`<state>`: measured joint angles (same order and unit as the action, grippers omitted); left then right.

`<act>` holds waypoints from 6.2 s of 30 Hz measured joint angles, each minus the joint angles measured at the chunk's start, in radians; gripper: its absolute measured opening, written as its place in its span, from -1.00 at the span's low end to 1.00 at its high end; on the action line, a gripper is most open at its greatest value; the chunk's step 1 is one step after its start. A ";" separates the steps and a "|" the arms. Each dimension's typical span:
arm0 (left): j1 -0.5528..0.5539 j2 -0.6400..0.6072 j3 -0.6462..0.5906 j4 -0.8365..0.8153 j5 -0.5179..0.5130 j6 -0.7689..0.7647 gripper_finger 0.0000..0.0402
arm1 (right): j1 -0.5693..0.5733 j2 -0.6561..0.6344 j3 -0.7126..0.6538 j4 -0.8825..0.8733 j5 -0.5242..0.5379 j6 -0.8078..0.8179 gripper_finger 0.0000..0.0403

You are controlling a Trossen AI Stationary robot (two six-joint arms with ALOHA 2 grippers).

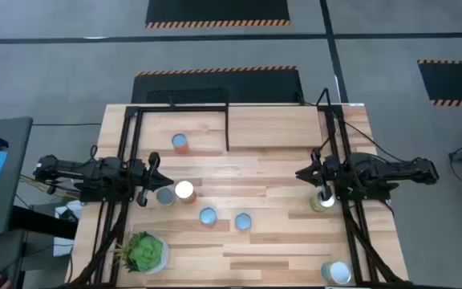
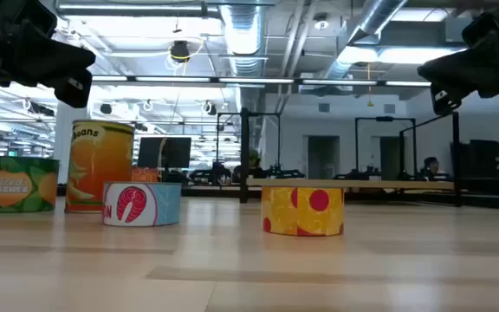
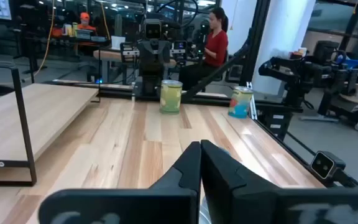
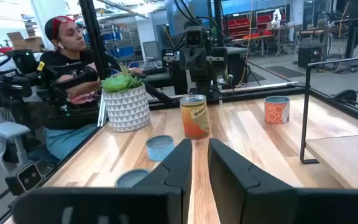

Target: Pick and place cans onto a shelf

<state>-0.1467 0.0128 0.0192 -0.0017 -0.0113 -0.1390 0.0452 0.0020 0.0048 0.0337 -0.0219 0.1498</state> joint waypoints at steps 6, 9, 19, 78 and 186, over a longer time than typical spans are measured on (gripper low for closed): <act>0.000 0.000 0.000 0.000 0.000 0.000 -1.00 | 0.000 0.000 0.000 0.000 0.000 0.000 -0.61; 0.000 0.000 0.000 0.000 0.000 0.000 -1.00 | 0.000 0.000 0.000 0.000 0.000 0.000 -0.61; 0.000 0.000 0.000 0.000 0.000 0.000 -1.00 | 0.000 0.000 0.000 0.000 0.000 0.000 -0.61; 0.000 0.000 0.000 0.000 0.000 0.000 -1.00 | 0.000 0.000 0.000 0.000 0.000 0.000 -0.61; 0.001 0.000 0.000 0.000 0.000 0.094 -1.00 | 0.000 0.000 0.000 0.000 0.000 0.000 -0.61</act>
<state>-0.1461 0.0129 0.0191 -0.0017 -0.0115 -0.0448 0.0452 0.0017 0.0049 0.0334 -0.0218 0.1499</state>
